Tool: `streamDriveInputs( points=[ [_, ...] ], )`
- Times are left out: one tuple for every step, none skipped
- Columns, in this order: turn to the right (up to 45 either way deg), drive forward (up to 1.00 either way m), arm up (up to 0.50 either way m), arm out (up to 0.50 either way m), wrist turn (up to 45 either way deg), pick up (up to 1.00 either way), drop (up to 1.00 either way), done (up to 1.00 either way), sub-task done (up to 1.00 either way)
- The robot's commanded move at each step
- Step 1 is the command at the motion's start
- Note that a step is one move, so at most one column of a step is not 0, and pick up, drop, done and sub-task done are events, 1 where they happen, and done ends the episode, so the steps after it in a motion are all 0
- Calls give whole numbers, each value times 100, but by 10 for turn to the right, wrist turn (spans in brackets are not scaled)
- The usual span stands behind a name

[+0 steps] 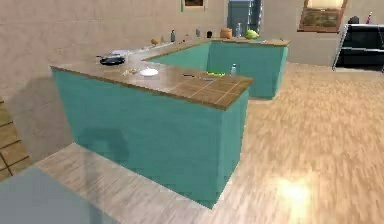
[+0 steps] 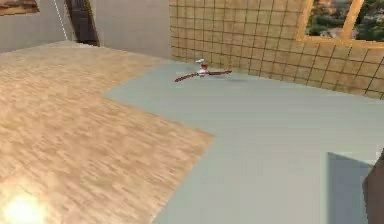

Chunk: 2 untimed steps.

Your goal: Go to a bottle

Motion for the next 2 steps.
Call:
streamDriveInputs(
  points=[
    [390, 0, 0, 0, 0, 0, 0, 0, 0],
    [0, 75, 0, 0, 0, 0, 0, 0, 0]
  ],
)
